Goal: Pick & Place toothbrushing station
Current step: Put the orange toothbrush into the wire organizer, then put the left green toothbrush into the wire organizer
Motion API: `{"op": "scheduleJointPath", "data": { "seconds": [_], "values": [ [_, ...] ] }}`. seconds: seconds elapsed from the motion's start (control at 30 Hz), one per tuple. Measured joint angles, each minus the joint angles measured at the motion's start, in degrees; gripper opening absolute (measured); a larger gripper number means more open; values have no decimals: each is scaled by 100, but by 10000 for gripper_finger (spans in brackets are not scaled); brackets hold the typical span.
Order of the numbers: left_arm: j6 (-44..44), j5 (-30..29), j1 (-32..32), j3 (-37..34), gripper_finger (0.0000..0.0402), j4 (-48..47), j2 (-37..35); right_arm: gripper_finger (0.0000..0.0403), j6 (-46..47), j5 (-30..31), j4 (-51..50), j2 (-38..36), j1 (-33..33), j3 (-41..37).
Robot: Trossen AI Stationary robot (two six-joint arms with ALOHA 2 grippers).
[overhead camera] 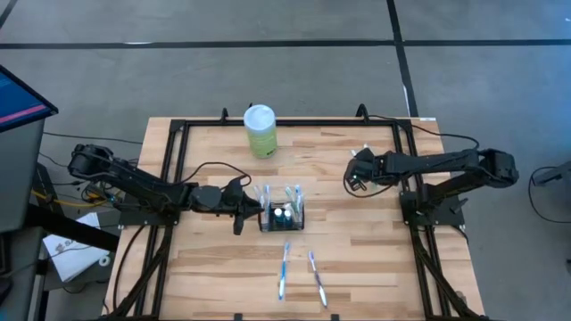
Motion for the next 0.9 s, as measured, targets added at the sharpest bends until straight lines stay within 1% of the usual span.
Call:
{"op": "scheduleJointPath", "data": {
  "seconds": [0.23, 0.4, 0.5, 0.63, 0.73, 0.9],
  "values": [
    [11, 0, 0, -2, 143, 2, -104, 63, -442, -187, 67, 0, -284, 0],
    [221, 0, 0, -3, 177, 12, -371, 63, -456, -230, 215, 0, -366, -162],
    [323, 0, 0, -2, 185, 27, -574, 63, -466, -411, 336, 0, -515, -381],
    [435, 1, 0, -2, 185, 21, -739, 71, -461, -511, 540, 0, -654, -596],
    [464, 0, 0, -2, 182, 26, -780, 92, -463, -513, 630, 2, -705, -651],
    [468, 0, 0, -2, 180, 22, -780, 140, -591, -511, 821, 2, -723, -651]
  ]
}}
